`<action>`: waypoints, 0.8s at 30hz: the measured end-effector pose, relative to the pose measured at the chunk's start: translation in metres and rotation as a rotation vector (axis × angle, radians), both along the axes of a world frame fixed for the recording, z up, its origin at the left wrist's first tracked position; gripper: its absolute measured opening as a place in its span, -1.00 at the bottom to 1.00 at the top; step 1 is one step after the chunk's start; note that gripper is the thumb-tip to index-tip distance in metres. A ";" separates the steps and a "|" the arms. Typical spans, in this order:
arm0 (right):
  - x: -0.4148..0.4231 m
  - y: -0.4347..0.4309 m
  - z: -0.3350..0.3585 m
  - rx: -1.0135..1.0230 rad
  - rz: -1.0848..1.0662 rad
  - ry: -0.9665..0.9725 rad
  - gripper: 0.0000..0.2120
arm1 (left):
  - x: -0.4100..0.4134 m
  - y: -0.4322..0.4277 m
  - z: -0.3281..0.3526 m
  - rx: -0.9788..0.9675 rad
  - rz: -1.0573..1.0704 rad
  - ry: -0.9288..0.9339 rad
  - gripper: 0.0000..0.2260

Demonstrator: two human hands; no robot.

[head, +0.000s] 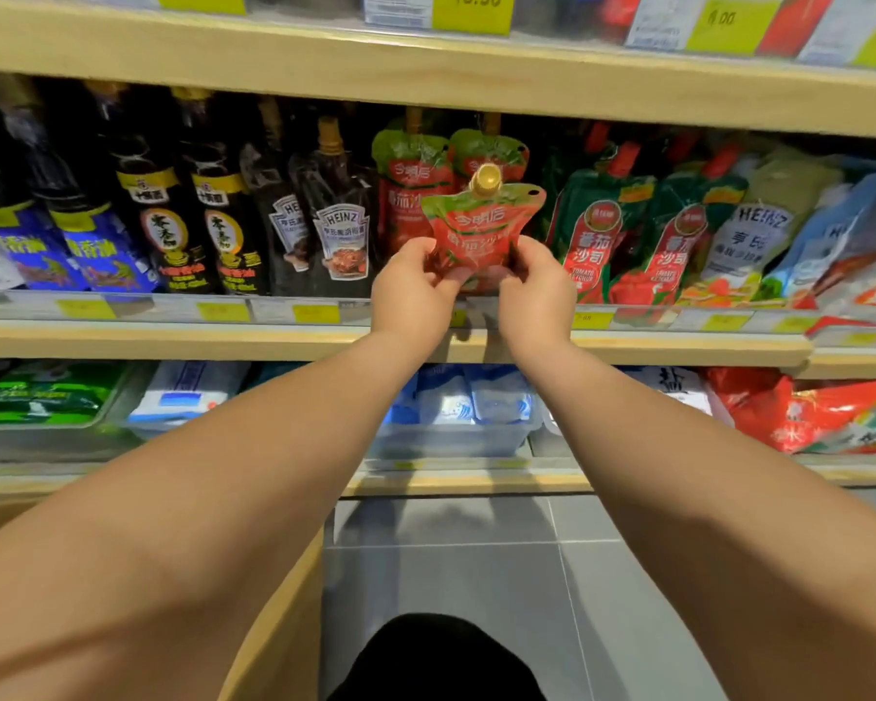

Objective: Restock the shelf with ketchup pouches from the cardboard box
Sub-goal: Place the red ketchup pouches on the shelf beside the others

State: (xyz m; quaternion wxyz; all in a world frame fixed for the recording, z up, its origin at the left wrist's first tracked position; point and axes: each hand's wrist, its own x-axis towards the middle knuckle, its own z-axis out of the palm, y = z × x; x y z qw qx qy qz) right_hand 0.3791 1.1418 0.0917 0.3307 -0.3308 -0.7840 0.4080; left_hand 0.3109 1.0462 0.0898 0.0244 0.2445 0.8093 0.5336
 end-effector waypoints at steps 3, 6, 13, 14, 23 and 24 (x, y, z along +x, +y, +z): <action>-0.011 0.020 -0.007 0.037 -0.010 -0.047 -0.73 | -0.010 0.022 -0.004 -0.113 0.034 0.072 -0.69; -0.019 0.033 -0.016 0.066 -0.023 -0.109 -0.76 | -0.018 0.036 -0.010 -0.207 0.064 0.098 -0.67; -0.027 0.045 -0.025 0.127 -0.111 -0.188 -0.72 | -0.024 0.050 -0.017 -0.259 0.151 0.098 -0.62; -0.026 0.045 -0.024 0.155 -0.095 -0.205 -0.74 | -0.024 0.049 -0.018 -0.256 0.139 0.098 -0.64; -0.025 0.043 -0.018 0.240 0.062 -0.357 -0.82 | -0.027 0.045 -0.022 -0.438 -0.113 0.285 -0.74; -0.026 0.043 -0.016 0.225 0.066 -0.378 -0.81 | -0.028 0.047 -0.021 -0.475 -0.131 0.288 -0.72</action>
